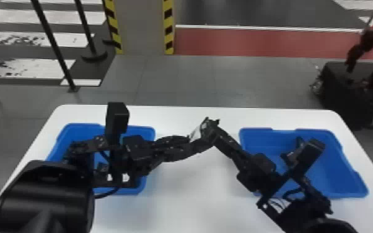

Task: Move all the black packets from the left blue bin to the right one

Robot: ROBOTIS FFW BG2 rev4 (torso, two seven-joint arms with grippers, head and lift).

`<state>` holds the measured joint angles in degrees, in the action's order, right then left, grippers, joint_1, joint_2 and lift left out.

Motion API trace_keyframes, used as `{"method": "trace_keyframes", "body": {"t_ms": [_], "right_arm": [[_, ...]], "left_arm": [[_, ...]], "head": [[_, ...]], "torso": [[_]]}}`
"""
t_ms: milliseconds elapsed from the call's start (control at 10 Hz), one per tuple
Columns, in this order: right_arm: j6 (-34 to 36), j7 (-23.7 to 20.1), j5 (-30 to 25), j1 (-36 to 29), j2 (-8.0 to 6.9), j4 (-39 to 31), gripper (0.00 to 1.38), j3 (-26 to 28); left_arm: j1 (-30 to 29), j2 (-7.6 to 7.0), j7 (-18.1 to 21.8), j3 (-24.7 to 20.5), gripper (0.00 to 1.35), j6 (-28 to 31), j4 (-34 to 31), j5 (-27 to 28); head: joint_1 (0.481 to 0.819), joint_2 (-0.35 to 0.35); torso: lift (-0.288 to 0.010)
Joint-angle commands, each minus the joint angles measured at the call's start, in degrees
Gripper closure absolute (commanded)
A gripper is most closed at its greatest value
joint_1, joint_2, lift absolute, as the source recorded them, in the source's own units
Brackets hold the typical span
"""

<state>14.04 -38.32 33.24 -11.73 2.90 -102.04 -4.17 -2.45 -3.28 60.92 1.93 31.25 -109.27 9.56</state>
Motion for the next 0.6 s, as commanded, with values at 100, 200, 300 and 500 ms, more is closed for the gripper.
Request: {"method": "trace_keyframes", "body": {"t_ms": [100,200,300,500], "right_arm": [[-1.5,0.0,0.5,0.2,0.08,0.6,1.27,2.0],[-2.7,0.4,0.4,0.1,0.08,1.6,1.27,4.3],[-3.6,0.9,-0.1,0.2,0.26,3.0,1.27,7.4],[-6.2,2.9,-0.5,0.2,2.46,5.2,1.27,12.1]], "left_arm": [[-2.0,0.46,-0.5,-3.1,0.13,-0.6,0.2,0.0],[-3.9,0.46,-0.4,-4.8,0.1,-2.1,0.2,-0.6],[-5.6,0.46,-0.4,-6.8,0.16,-4.7,0.1,-3.2],[-9.1,0.73,-0.4,-11.6,0.17,-8.5,0.1,-8.2]], "head": [[0.695,0.011],[0.695,0.012],[0.695,0.006],[0.695,-0.035]], "torso": [[-0.11],[-0.11],[-0.11],[-0.11]]}}
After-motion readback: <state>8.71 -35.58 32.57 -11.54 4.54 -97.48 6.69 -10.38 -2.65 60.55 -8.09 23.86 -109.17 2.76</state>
